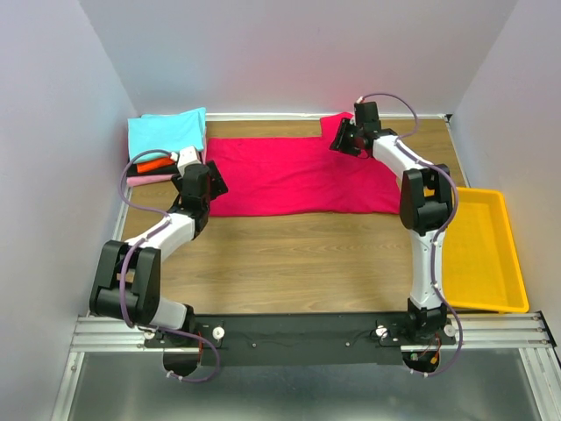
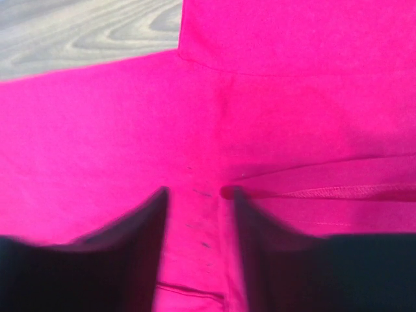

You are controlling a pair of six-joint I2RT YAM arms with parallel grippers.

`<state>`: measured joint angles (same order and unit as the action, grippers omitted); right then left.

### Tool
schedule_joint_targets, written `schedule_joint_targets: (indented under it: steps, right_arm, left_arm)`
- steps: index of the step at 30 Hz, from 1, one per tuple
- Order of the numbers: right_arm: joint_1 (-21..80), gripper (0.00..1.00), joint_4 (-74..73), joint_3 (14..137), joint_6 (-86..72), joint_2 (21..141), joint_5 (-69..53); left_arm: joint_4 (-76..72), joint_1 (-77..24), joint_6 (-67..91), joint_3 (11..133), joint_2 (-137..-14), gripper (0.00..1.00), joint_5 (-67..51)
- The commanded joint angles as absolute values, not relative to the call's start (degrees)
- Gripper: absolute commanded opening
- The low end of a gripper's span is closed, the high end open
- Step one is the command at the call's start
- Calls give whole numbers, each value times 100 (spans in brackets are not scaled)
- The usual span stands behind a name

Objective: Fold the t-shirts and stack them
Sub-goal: Fold the tshirt

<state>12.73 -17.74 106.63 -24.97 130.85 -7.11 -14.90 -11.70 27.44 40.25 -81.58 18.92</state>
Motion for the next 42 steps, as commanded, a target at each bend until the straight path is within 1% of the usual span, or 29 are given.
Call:
schedule_joint_targets:
  steps: [1,2,6,9,10,11,13,14,17,18,20,21,26,31,34,39,42]
  right_arm:
    - [1310,60,-1907,10802,-2408,13140,-809]
    - [1301,67,-1907,10793,-2400,13061,-782]
    - [1310,76,-1916,10600,-2355,12693,-730]
    - [1301,77,-1907,10135,-2320,12350,-581]
    - [1301,78,-1907,9977,-2312,12062,-502]
    - [1309,79,-1916,9593,-2312,11919,-344]
    - [1301,80,-1907,9195,-2312,11427,-203]
    - [1309,80,-1907,8724,-2355,11243,-28]
    - [1301,82,-1898,8035,-2478,10594,464]
    - [1309,82,-1907,7616,-2496,10460,544]
    - [1292,82,-1907,7270,-2540,10127,789]
    - [1292,82,-1907,6947,-2557,10038,869]
    - [1266,81,-1907,6110,-2724,9607,1282]
    - [1143,80,-1907,5722,-2768,9168,1424]
    - [1108,80,-1916,5651,-2760,9053,1485]
    - [1116,80,-1881,5827,-2734,8974,1328]
    - [1107,82,-1750,6073,-2594,9236,1048]
  left_arm:
    - [-1512,-1143,2681,4201,-8235,83,2030]
    - [-1503,-1143,2672,4201,-8235,83,2030]
    - [-1494,-1143,2681,4184,-8157,83,2039]
    - [-1494,-1204,2681,4157,-8060,83,2109]
    - [-1503,-1239,2681,4149,-8042,83,2144]
    - [-1503,-1378,2672,4148,-8025,83,2240]
    - [-1503,-1528,2628,4183,-8024,83,2320]
    - [-1494,-1642,2628,4210,-8042,83,2373]
    - [-1494,-1687,2663,4245,-8147,83,2294]
    - [-1512,-1687,2680,4236,-8200,83,2216]
    - [-1547,-1687,2803,4175,-8253,83,2189]
    - [-1547,-1687,2873,4123,-8270,83,2197]
    - [-1599,-1687,3146,4034,-8376,83,2057]
    - [-1766,-1687,3208,3929,-8402,83,2250]
    - [-1846,-1687,3260,3999,-8472,83,2163]
    - [-2013,-1836,3287,4341,-8612,80,1942]
    - [-2048,-2030,3112,4622,-8911,80,1855]
